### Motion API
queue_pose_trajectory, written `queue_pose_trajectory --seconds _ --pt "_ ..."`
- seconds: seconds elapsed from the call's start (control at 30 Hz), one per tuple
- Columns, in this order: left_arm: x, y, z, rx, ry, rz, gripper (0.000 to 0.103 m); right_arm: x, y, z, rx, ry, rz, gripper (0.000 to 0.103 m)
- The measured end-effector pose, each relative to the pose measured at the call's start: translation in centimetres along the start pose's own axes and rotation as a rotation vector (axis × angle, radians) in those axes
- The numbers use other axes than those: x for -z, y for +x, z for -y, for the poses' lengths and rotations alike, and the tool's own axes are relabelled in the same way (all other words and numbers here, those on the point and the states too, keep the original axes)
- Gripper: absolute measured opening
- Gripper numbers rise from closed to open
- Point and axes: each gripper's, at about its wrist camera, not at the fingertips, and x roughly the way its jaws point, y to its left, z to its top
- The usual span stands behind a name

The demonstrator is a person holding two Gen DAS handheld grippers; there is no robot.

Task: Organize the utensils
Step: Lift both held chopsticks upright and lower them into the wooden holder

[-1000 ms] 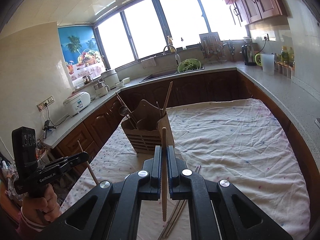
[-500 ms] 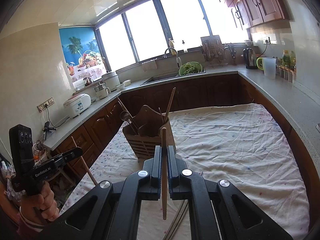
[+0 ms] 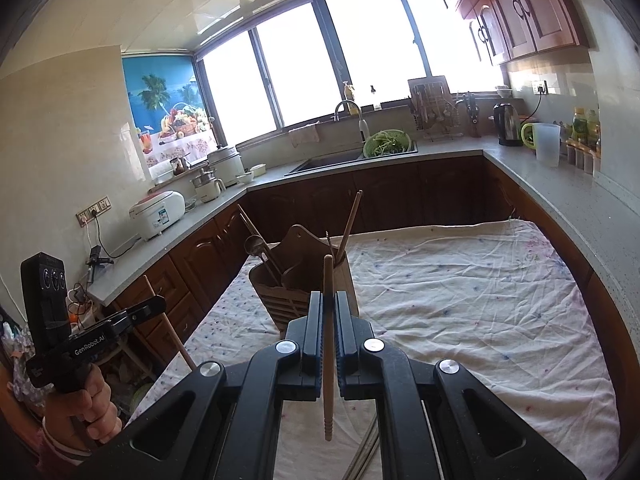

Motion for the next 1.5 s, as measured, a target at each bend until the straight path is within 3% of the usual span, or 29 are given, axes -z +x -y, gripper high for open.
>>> queue_pose_trajectory --seconds 0.27,0.6,0.93,1.27,1.5 --pt "-3.2 0.6 -1.1 -0.023 -0.004 0.066 0.005 -2.6 1.4 -0.3 -0.01 -0.001 0.039 0.005" --pt "-9.8 1.7 -1.6 -0.053 0.027 0.193 0.005 -8.2 4.0 -0.9 -0.022 -0.006 0.138 0.005" --pt "-13.9 5.5 -4.3 -0.097 -0.012 0.268 0.005 -11.5 8.3 -0.9 -0.028 0.011 0.183 0.005" --pt "-11.2 10.3 -6.7 -0.142 -0.071 0.268 0.005 -8.8 12.7 -0.2 -0.015 0.015 0.14 0.005" --pt "-7.3 13.3 -7.6 -0.169 -0.087 0.177 0.005 -6.0 14.7 0.8 -0.012 0.061 0.077 0.005"
